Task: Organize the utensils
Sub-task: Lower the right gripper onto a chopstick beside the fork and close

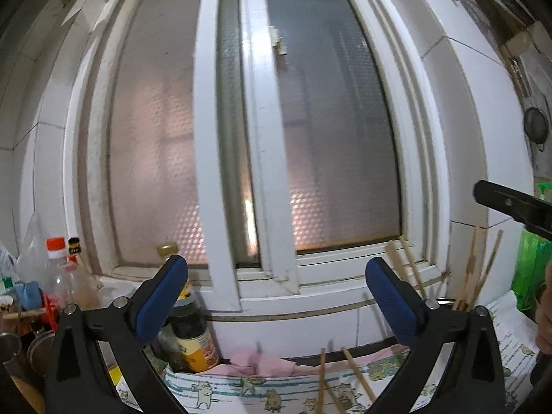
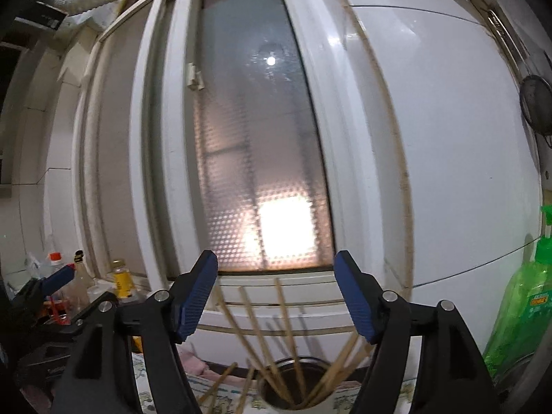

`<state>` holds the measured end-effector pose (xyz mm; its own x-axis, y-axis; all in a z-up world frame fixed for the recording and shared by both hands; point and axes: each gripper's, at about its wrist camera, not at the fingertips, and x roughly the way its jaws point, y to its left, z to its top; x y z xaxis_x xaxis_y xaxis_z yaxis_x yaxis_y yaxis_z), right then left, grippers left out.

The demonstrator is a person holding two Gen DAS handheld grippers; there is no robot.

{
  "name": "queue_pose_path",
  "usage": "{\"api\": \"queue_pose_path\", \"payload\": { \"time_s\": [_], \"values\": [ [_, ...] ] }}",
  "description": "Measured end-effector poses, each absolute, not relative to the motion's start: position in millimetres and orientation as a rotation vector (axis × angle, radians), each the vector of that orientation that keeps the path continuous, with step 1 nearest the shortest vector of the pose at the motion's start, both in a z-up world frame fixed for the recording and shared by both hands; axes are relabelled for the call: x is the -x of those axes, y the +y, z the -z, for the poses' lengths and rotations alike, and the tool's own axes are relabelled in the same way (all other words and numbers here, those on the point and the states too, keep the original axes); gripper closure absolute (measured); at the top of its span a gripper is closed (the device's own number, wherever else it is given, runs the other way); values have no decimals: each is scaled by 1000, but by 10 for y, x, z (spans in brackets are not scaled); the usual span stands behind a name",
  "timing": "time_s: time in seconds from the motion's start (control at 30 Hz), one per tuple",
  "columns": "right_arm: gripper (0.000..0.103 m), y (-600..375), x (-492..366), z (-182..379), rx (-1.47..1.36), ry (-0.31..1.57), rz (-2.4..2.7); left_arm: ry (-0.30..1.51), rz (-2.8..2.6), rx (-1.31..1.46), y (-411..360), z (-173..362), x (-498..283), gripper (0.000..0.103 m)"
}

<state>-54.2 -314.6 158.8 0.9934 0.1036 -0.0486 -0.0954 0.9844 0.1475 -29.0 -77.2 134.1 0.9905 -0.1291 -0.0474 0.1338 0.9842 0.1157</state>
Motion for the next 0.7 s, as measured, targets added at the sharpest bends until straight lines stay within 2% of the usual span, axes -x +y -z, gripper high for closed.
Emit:
{"api": "queue_pose_path", "payload": {
  "time_s": [0.37,0.53,0.7],
  "values": [
    [28,-2810,444,-1456,-118,170,-127,264,118,-37,-536,-962,-134,1],
    [28,-2708,387,-1332,-115,315,-66,268,145,10,-523,-969,-59,1],
    [28,-2586,452,-944,-93,489,-30,177,134,46,-466,-1030,123,1]
  ]
}}
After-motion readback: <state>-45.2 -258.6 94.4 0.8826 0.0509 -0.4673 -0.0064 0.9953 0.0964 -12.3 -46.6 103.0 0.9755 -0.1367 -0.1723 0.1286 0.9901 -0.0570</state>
